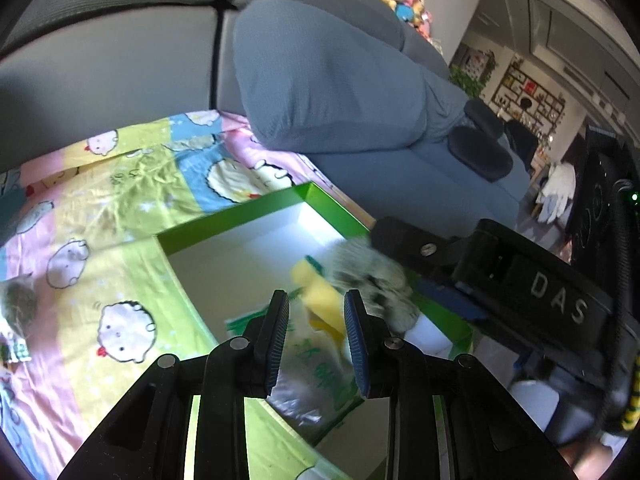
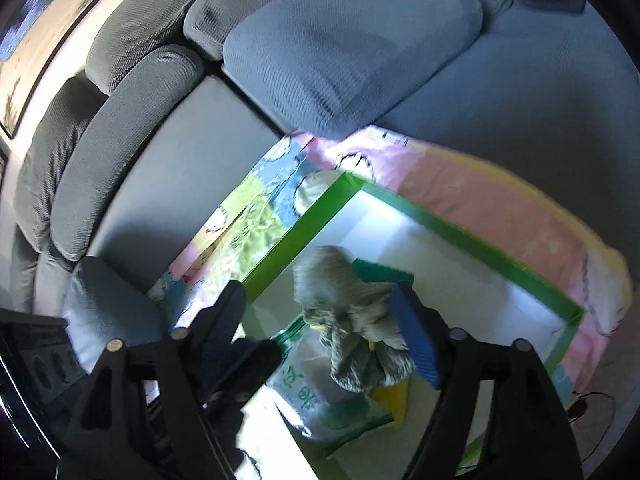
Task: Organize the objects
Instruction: 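Open the right gripper to drop the cloth and pad into the box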
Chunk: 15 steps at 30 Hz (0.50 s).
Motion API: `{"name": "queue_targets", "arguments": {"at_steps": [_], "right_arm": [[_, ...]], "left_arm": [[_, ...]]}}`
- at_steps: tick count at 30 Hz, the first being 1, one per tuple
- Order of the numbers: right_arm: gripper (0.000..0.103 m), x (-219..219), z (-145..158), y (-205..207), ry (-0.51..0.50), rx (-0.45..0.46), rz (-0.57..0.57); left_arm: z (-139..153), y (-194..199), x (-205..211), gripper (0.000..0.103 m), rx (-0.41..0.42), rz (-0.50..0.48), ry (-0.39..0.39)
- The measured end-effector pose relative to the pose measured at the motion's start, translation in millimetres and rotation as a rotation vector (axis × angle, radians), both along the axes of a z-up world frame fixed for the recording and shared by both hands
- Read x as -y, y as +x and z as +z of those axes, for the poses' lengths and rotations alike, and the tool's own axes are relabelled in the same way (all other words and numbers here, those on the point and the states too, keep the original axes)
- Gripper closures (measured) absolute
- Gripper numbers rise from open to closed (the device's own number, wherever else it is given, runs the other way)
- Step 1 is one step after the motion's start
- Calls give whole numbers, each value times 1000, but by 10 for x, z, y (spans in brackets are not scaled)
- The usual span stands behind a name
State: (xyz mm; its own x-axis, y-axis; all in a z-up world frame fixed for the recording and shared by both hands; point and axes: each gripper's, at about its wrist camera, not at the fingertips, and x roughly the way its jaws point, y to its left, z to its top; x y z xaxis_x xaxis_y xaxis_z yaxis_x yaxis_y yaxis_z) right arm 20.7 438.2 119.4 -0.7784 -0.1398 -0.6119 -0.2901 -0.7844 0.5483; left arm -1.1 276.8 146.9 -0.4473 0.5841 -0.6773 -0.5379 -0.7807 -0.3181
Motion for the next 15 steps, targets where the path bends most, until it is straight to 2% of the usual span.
{"name": "queue_targets", "arguments": {"at_steps": [1, 4, 7, 11, 15], "right_arm": [[26, 8, 24, 14, 11, -5, -9], [16, 35, 89, 57, 59, -5, -46], [12, 56, 118, 78, 101, 14, -86], [12, 123, 161, 86, 128, 19, -92], [9, 327, 340, 143, 229, -34, -95]], "left_arm": [[22, 3, 46, 69, -4, 5, 1], [77, 31, 219, 58, -18, 21, 15], [107, 43, 377, 54, -15, 40, 26], [130, 62, 628, 47, -20, 74, 48], [149, 78, 900, 46, -29, 120, 67]]}}
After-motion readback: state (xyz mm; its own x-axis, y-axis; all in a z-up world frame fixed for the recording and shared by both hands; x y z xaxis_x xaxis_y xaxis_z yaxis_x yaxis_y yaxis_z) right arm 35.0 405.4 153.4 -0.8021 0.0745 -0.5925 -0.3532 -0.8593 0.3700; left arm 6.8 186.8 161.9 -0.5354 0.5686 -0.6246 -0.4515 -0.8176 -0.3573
